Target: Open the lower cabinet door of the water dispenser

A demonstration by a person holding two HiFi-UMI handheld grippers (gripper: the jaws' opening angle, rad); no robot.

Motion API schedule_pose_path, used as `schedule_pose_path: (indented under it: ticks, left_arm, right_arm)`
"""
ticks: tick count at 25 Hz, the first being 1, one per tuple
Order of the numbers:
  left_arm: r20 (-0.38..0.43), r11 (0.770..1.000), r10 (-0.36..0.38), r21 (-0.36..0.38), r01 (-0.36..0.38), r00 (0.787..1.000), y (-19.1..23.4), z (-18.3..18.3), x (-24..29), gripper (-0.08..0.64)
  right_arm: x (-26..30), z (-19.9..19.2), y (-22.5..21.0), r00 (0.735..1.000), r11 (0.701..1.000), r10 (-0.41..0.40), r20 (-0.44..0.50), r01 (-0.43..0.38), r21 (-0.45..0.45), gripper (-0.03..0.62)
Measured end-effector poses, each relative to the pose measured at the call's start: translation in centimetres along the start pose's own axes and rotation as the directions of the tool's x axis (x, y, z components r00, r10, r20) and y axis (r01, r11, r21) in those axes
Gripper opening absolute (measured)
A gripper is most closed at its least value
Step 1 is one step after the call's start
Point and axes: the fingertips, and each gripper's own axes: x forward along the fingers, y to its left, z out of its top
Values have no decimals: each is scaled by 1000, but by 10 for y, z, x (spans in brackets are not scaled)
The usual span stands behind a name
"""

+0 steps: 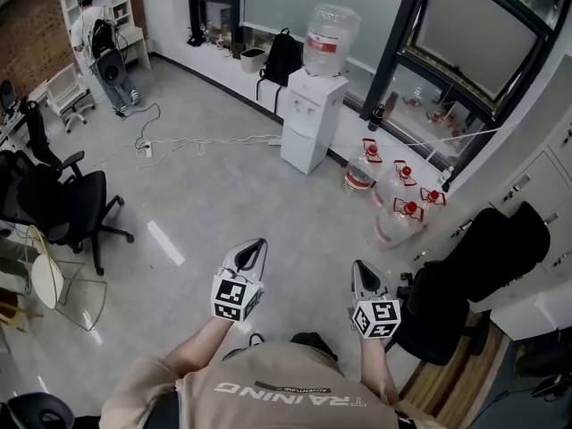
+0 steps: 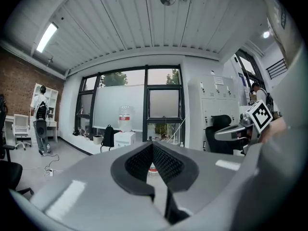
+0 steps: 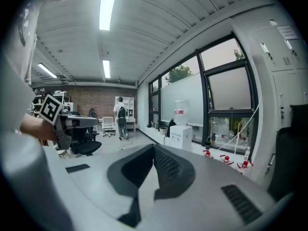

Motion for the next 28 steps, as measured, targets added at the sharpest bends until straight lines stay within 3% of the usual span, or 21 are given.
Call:
schedule_pose_path:
  ticks: [4, 10, 16, 20, 25, 28]
  left_arm:
    - [-40, 1000, 4, -13, -5, 999, 12, -14, 21, 8]
    - [-56, 998, 63, -23, -64, 996, 35, -19, 78, 8]
    - [-33, 993, 105, -43, -106, 994, 42, 1, 158, 8]
    - [-47, 992, 103, -65, -106, 994, 37, 5, 195, 8]
    - [-122, 986, 135, -78, -145, 983, 49, -17, 218, 8]
    - [-144, 983, 138, -101, -153, 980, 64, -26, 235, 8]
  right_arm:
    - [31, -11, -8, 999, 1000, 21, -39, -21, -12, 11]
    - [105, -3, -49, 999, 998, 50, -11, -50, -24, 11]
    - [168, -5, -91, 991, 980, 117, -65, -126, -155, 11]
    - [195, -19, -106, 980, 978, 171, -102, -182, -103, 11]
    - [229, -28, -124, 973, 979, 200, -116, -204, -22, 11]
    - [253, -35, -130, 968, 975, 195, -156, -209, -78, 11]
